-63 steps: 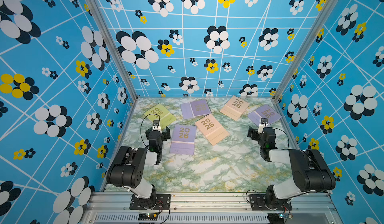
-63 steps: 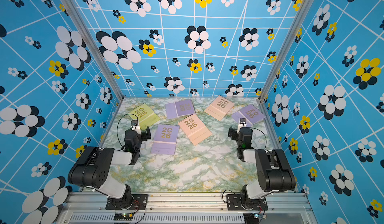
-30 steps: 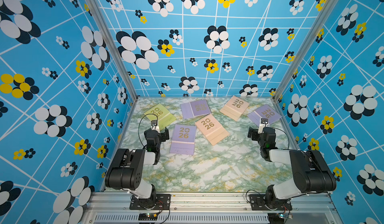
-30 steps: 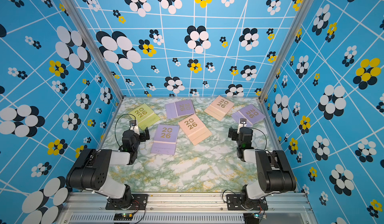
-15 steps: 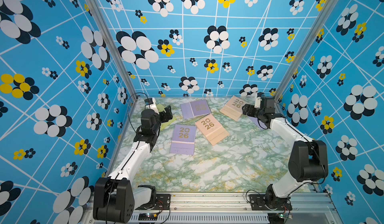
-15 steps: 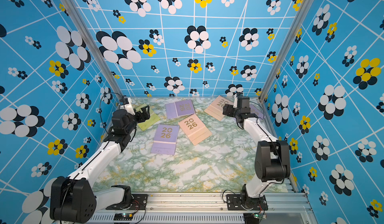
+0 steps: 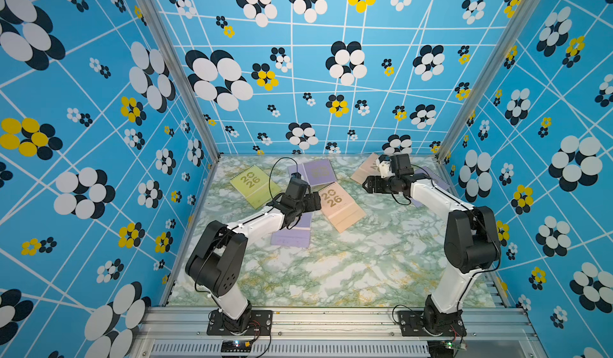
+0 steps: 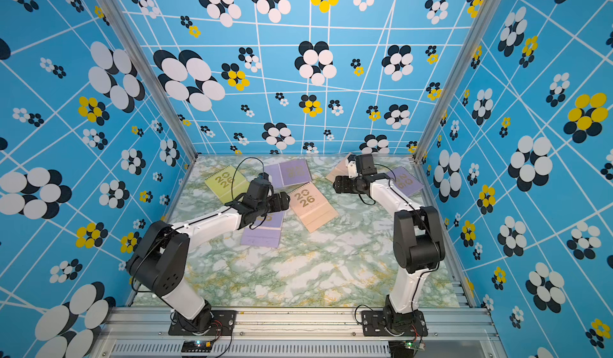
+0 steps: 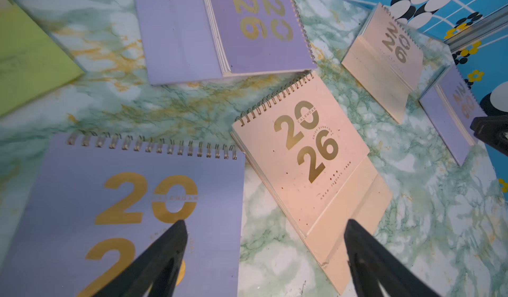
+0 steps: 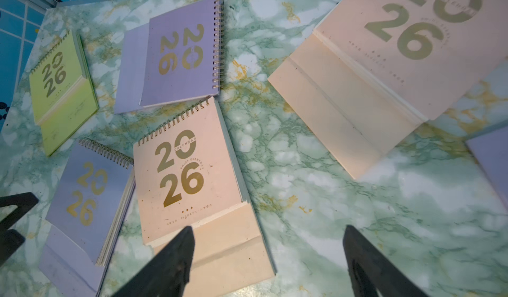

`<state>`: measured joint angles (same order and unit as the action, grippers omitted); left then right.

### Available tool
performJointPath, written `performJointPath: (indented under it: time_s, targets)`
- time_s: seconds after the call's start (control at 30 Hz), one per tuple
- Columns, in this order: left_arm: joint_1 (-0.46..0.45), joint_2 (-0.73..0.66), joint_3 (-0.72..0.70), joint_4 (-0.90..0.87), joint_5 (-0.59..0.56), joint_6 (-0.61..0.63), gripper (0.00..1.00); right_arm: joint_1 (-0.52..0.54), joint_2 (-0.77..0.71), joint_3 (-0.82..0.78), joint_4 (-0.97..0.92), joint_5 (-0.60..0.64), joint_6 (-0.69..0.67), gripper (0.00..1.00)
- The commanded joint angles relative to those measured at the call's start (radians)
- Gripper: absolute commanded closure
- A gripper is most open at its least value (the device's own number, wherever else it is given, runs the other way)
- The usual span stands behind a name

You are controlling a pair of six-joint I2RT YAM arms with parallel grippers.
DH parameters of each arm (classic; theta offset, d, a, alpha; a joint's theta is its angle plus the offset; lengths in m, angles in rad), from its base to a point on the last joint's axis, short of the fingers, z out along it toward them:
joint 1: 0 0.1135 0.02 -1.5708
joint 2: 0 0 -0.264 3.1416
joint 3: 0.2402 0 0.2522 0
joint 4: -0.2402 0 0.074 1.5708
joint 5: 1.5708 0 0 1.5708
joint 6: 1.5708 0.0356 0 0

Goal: Stack the calendars
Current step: Move the calendar to the center of the board.

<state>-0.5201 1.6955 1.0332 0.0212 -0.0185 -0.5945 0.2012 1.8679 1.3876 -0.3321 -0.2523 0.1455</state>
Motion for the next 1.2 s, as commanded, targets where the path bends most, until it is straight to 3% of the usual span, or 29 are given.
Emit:
performJointPath:
  time_s: [0.0,0.4,1.17]
  targets:
    - [-0.027,0.043,0.05,-0.005,-0.003,-0.066,0.1,0.016,0.048,0.046,-0.054,-0.051,-0.005,0.15]
    - [-0.083,0.178,0.103,0.022,0.065,-0.185,0.11,0.032,0.158,0.111,-0.058,-0.052,0.015,0.18]
    - [-0.097,0.349,0.211,0.019,0.114,-0.245,0.13,0.094,0.249,0.156,-0.103,-0.045,0.017,0.23]
